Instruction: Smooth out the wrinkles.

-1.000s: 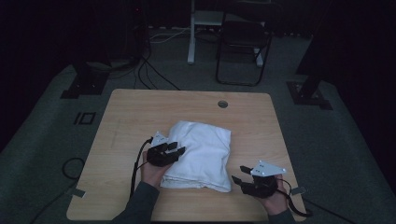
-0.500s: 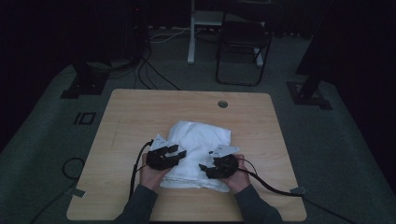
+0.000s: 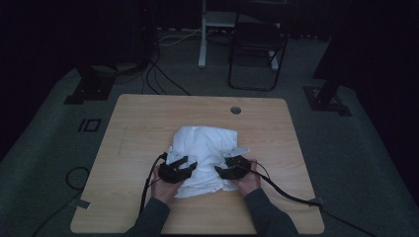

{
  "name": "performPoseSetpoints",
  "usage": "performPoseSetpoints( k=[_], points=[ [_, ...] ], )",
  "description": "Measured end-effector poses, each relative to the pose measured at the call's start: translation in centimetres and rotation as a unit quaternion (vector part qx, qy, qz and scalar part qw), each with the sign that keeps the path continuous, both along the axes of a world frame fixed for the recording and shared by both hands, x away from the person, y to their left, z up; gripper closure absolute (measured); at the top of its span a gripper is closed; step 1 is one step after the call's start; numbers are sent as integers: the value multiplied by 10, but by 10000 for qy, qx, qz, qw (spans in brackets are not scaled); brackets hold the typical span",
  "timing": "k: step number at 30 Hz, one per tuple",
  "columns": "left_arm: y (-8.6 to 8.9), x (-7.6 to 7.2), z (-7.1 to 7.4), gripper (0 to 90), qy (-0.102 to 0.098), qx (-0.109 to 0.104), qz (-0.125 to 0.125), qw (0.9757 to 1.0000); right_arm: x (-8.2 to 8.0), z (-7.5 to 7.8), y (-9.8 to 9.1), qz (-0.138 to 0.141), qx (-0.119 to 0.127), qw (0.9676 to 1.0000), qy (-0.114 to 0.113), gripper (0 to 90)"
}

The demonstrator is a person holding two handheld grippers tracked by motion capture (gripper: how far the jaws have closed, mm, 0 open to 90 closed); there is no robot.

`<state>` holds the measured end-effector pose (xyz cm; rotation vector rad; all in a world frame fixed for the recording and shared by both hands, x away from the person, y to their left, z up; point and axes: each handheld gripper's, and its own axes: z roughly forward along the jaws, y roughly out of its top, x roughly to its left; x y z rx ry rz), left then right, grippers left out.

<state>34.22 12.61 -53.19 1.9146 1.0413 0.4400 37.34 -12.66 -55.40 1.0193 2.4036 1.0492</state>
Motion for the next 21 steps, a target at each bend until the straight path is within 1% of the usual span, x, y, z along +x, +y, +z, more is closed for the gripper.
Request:
performPoseSetpoints(
  k=[1, 2, 3, 4, 6, 7, 9, 10, 11, 12, 13, 14, 15, 16, 17, 19, 20, 21],
  points=[
    [0, 4, -1, 527, -15, 17, 43, 10000, 4, -1, 1, -12, 16, 10000, -34, 396],
    [-1, 8, -1, 529, -71, 105, 65, 9999, 9, -1, 1, -30, 63, 10000, -39, 396],
    [-2, 12, -2, 532, -116, 209, 84, 9997, 14, -2, 0, -59, 124, 9999, 4, 396],
    [-3, 17, -2, 532, -133, 218, 132, 9996, 19, -2, 0, -94, 168, 9998, 20, 396],
    [-4, 27, -1, 531, -175, 330, 185, 9991, 28, -3, 1, -193, 222, 9996, 34, 396],
    [-4, 32, -1, 532, -188, 332, 216, 9990, 32, -3, 2, -237, 232, 9994, 36, 396],
    [-4, 41, -1, 532, -141, 256, 275, 9992, 38, -2, 4, -323, 255, 9991, 49, 396],
    [-3, 44, 0, 531, -124, 242, 264, 9993, 42, -3, 4, -361, 316, 9988, 72, 396],
    [-3, 44, 0, 531, -124, 242, 264, 9993, 42, -3, 4, -361, 316, 9988, 72, 396],
    [-2, 46, 0, 531, -109, 147, 259, 9995, 44, -3, 3, -395, 382, 9984, 91, 395],
    [-1, 46, 1, 521, -109, 97, 218, 9997, 46, -3, 2, -415, 416, 9982, 133, 391],
    [0, 45, 3, 507, -118, 42, 160, 9998, 45, -2, 1, -407, 392, 9983, 120, 378],
    [3, 43, 6, 493, -174, -32, 148, 9997, 44, -1, 1, -419, 370, 9984, 88, 345],
    [6, 40, 10, 472, -247, -101, 212, 9994, 41, 2, 0, -423, 357, 9985, 20, 310],
    [11, 37, 14, 448, -309, -213, 276, 9989, 37, 5, -2, -410, 403, 9983, -67, 289],
    [21, 30, 24, 437, -458, -395, 300, 9977, 29, 14, -11, -337, 668, 9969, -225, 266],
    [27, 25, 29, 433, -544, -422, 314, 9971, 24, 18, -16, -333, 733, 9963, -290, 253],
    [33, 20, 33, 433, -614, -440, 331, 9966, 19, 22, -21, -336, 748, 9960, -353, 248]
  ],
)
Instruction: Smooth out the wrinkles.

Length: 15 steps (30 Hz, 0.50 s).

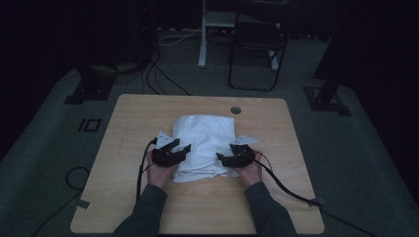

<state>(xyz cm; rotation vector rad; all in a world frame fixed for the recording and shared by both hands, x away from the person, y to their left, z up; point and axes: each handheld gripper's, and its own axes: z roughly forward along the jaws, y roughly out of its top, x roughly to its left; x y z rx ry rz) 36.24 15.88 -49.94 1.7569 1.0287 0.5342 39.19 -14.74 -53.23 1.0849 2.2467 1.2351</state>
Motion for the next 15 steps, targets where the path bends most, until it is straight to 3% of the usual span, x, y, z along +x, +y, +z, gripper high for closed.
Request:
performPoseSetpoints(
  k=[3, 7, 15],
  points=[
    [17, -15, 4, 422, -123, 36, 67, 9999, -14, 5, -19, -60, -1, 9999, -152, 235],
    [37, -31, -3, 421, -143, 43, 270, 9995, -30, 0, -46, -332, 63, 9992, -195, 232],
    [58, -38, -14, 420, -17, -7, 590, 9983, -38, -8, -73, -638, 351, 9973, -42, 238]
  ],
)
